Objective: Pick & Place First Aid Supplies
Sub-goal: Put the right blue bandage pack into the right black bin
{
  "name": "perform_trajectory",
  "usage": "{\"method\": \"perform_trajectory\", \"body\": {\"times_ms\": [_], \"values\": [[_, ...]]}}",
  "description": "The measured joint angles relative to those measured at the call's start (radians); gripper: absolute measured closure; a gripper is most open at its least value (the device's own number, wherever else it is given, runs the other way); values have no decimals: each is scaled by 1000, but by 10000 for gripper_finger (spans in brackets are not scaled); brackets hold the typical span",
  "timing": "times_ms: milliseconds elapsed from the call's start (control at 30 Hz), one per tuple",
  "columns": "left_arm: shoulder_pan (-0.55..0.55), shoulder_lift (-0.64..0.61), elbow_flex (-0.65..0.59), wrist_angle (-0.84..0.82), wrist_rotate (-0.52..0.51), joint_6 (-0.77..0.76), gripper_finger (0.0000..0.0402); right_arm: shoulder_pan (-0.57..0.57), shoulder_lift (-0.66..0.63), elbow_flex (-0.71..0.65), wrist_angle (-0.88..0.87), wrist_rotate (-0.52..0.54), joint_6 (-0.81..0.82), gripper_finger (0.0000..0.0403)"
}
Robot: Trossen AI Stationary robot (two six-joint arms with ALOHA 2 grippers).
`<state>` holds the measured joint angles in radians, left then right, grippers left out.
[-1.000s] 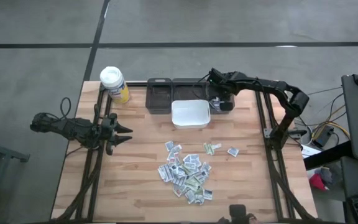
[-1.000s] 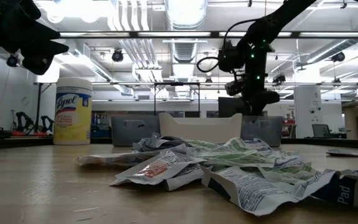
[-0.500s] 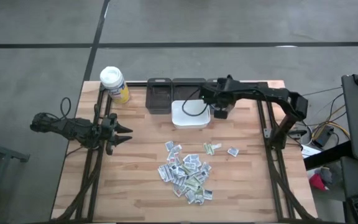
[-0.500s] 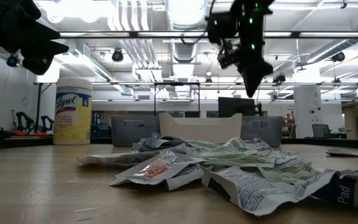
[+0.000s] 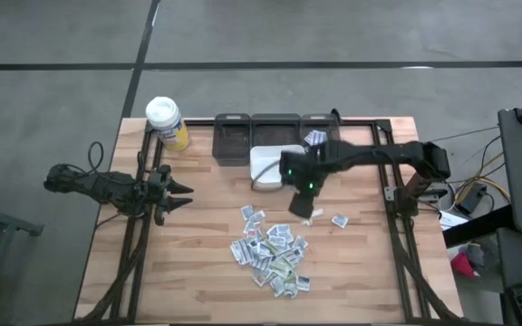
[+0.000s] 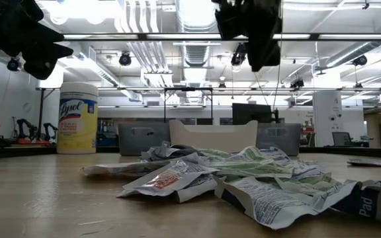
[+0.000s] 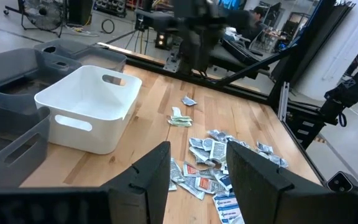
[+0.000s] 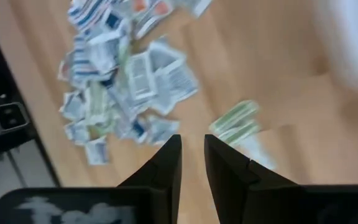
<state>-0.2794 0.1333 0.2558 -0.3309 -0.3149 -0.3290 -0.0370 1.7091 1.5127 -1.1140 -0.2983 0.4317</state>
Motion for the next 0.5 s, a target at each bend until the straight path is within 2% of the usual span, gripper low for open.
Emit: {"method": "perform_trajectory", "body": {"times_ms": [133,300,500], "values": [[0,0,0,0,0,0,241,105,1,-8,21,0,109,331],[0,0,0,0,0,0,241,236,3,-37,161,17,194,328],[0,0,0,0,0,0,241,335,3,-87,361,147,205,335]]}}
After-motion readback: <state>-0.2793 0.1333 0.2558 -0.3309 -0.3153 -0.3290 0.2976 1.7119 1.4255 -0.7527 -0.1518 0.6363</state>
